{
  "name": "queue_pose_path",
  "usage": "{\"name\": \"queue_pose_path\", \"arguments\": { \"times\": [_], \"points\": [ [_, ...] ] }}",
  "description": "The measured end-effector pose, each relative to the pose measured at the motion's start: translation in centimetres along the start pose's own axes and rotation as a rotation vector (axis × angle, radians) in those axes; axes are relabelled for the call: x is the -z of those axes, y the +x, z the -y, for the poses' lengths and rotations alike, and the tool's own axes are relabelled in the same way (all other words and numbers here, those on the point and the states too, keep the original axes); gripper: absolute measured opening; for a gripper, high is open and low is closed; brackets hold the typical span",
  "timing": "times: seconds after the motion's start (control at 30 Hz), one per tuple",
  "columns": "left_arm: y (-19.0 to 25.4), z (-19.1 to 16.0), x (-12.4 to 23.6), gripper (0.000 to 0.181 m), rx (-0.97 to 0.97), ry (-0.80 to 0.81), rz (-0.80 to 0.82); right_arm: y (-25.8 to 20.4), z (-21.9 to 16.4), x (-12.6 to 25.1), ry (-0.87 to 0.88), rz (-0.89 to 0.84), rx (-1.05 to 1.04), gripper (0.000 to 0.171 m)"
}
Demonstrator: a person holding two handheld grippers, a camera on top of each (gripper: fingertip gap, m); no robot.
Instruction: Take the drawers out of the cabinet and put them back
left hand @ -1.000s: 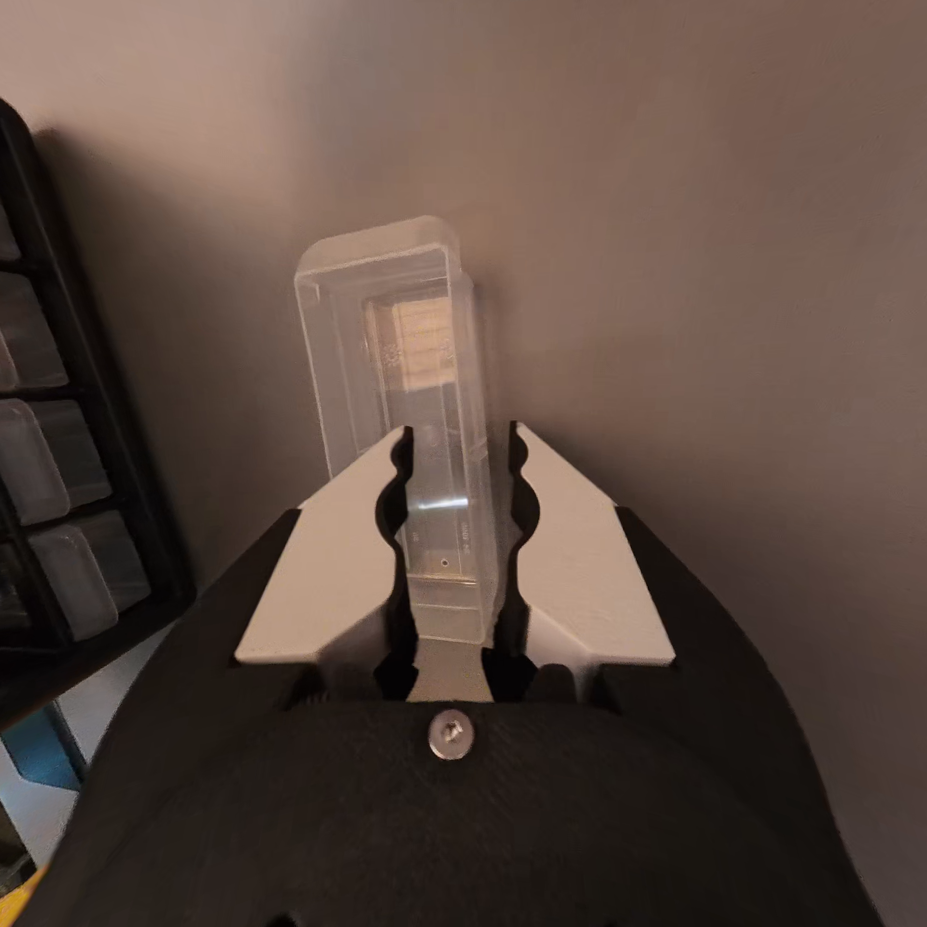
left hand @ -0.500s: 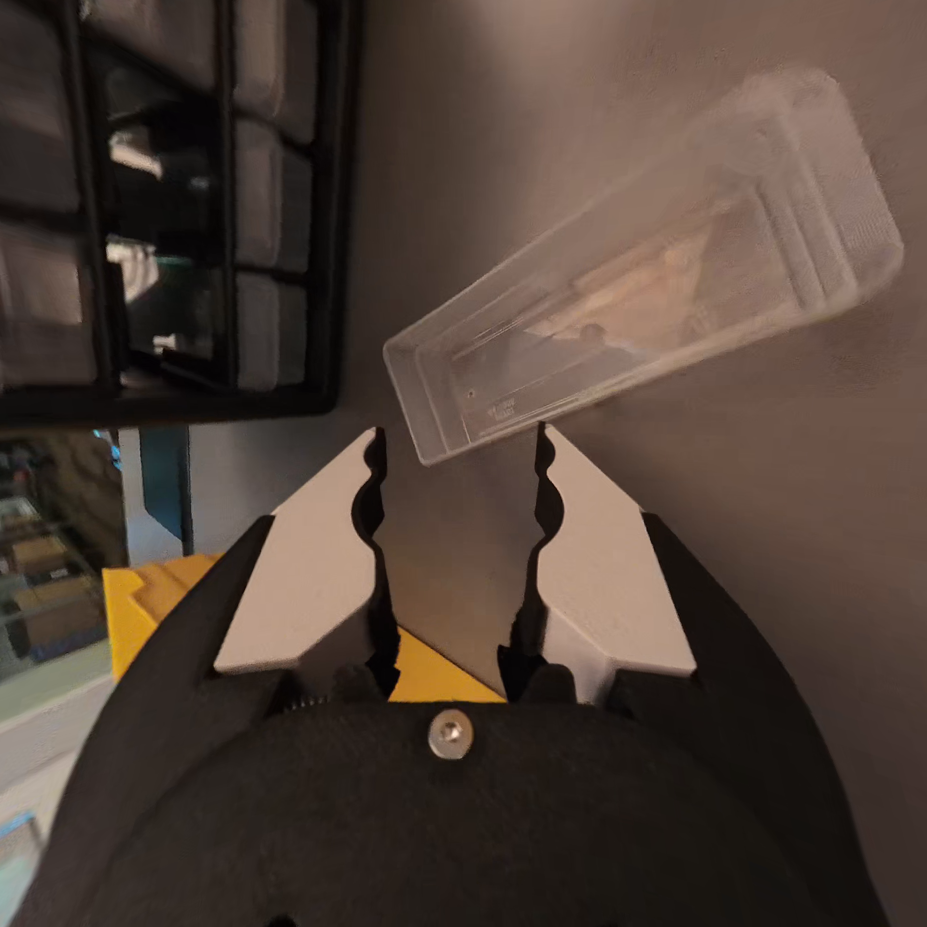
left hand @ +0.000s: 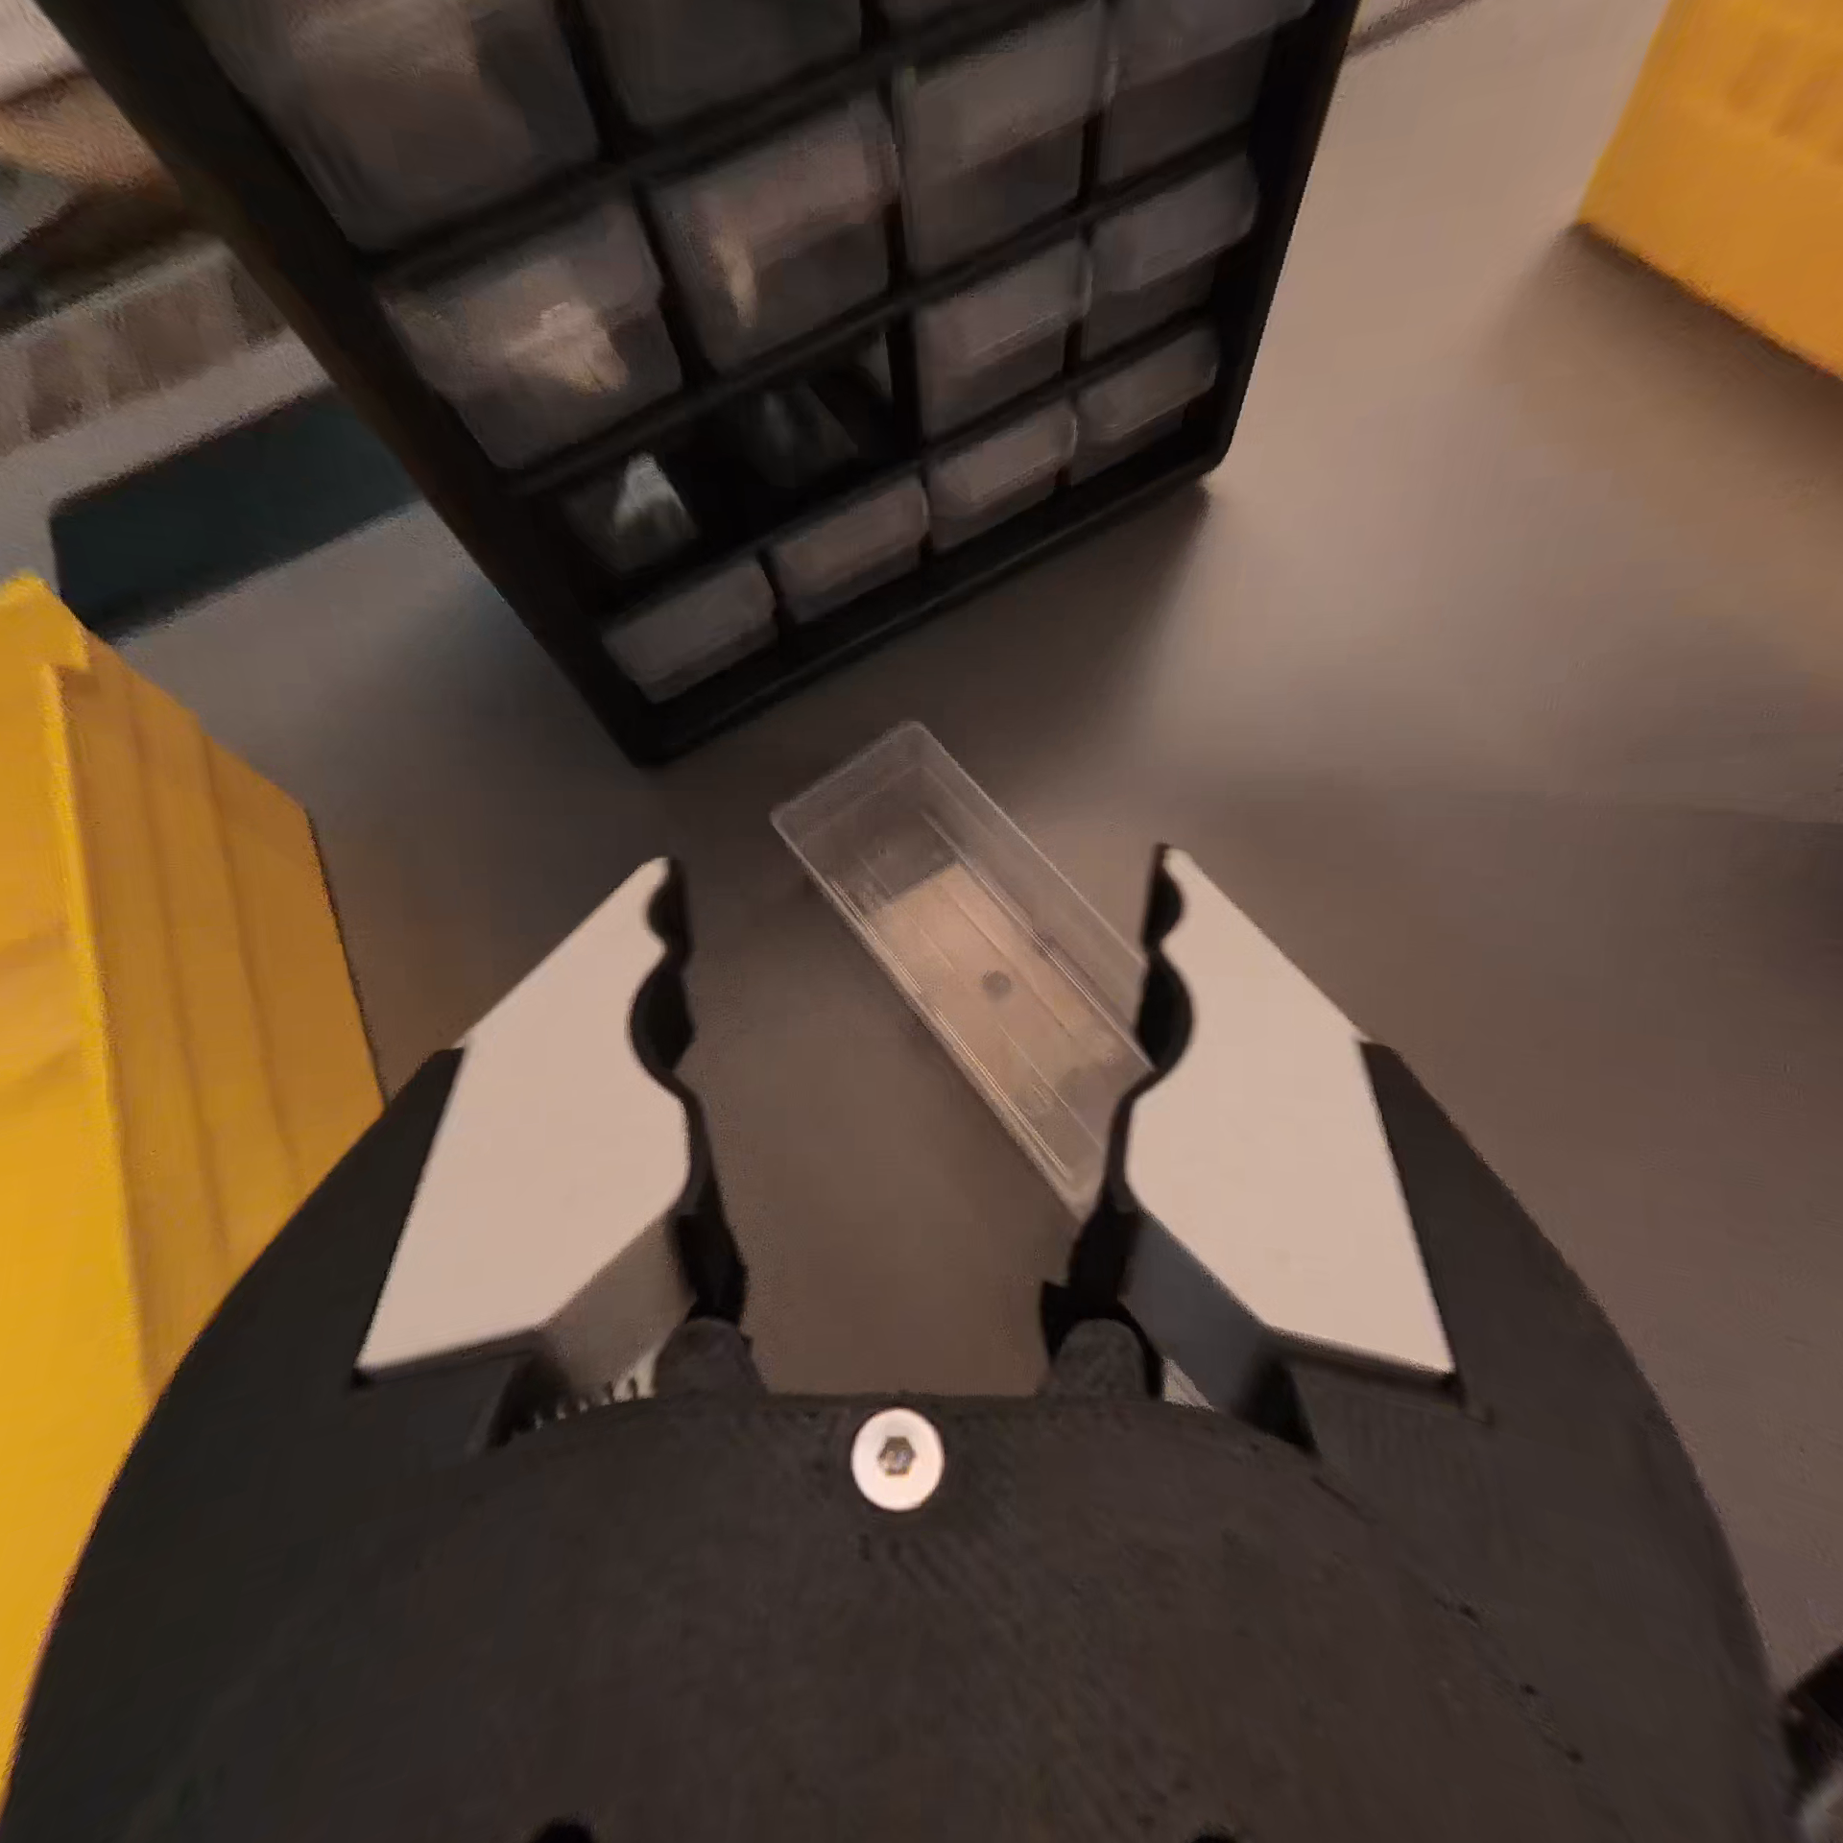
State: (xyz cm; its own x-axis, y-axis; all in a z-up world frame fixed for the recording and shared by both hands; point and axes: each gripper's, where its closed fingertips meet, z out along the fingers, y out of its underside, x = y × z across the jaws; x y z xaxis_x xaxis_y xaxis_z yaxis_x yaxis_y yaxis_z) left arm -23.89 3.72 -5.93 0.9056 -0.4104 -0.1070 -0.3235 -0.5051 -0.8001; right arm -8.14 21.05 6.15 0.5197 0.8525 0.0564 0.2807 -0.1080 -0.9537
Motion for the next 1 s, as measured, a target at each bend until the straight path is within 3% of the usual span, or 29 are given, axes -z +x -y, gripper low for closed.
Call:
{"name": "queue_pose_path", "arguments": {
  "times": [0.03,0.1,0.27,0.37,0.63,0.83,1.0],
  "points": [
    [0.7,-1.1,-0.5,0.108,0.021,-0.053,0.019,0.0,0.0,0.0,-0.001,-0.002,0.001,0.0],
    [2.3,-2.8,-1.8,0.131,0.085,-0.114,0.011,0.0,0.0,0.0,-0.004,-0.007,0.006,0.0],
    [2.7,-6.4,-4.6,0.133,0.105,-0.276,0.064,0.0,0.0,0.0,0.003,-0.002,0.002,0.0],
    [2.8,-7.9,-4.5,0.12,0.064,-0.355,0.034,0.0,0.0,0.1,0.008,0.009,-0.007,0.0],
    [1.4,-9.1,-3.1,0.079,0.129,-0.334,-0.027,0.0,0.0,0.1,0.015,0.014,-0.016,0.0],
    [0.4,-8.1,-4.1,0.104,0.043,-0.26,-0.038,-0.1,0.0,0.1,-0.006,0.025,0.009,0.0],
    [0.6,-7.2,-4.8,0.106,0.067,-0.249,-0.105,-1.9,2.9,1.3,0.031,0.071,0.138,0.001]
  ]
}}
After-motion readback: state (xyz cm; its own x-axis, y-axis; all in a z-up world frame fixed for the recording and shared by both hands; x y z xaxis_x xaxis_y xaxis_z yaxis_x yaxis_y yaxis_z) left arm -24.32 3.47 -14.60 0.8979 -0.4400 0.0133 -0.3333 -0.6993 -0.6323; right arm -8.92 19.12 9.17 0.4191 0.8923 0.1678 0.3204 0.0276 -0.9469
